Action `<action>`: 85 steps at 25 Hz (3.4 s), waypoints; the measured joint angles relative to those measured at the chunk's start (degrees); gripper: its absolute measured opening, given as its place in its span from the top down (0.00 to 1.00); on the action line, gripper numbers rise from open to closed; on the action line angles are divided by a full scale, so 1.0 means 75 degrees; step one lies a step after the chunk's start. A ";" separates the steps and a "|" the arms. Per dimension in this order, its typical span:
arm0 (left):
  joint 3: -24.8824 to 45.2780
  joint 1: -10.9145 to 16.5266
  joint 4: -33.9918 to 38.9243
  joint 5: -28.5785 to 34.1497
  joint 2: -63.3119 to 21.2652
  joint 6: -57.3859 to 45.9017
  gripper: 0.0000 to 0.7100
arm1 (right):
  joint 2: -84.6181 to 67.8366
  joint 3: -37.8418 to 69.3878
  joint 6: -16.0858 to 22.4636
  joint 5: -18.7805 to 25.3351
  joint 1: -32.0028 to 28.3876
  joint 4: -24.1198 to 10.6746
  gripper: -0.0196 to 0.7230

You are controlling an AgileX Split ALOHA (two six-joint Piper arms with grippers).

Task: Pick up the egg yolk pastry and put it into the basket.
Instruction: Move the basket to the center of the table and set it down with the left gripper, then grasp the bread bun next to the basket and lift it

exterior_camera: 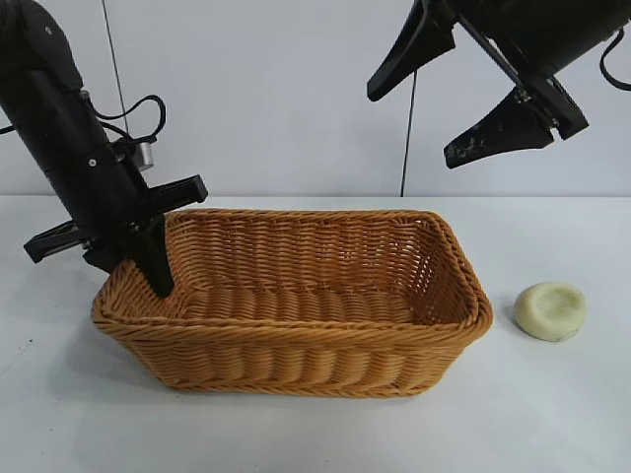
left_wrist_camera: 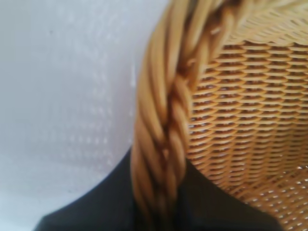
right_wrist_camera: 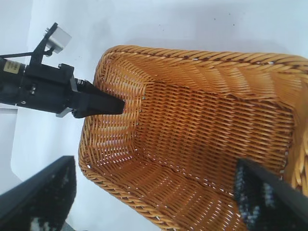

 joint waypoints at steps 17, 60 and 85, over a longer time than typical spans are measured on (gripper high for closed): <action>0.0000 0.0000 -0.0030 -0.0117 0.0000 -0.0026 0.08 | 0.0000 0.0000 0.0000 0.0038 0.0000 -0.0009 0.12; -0.1819 0.1274 0.3897 0.2124 -0.2298 -0.0401 0.02 | 0.0000 0.0000 0.0000 0.0249 0.0000 -0.0002 0.12; 0.6756 0.1274 0.3761 0.1492 -1.1903 -0.0362 0.02 | 0.0000 0.0000 0.0000 0.0256 0.0000 -0.0009 0.12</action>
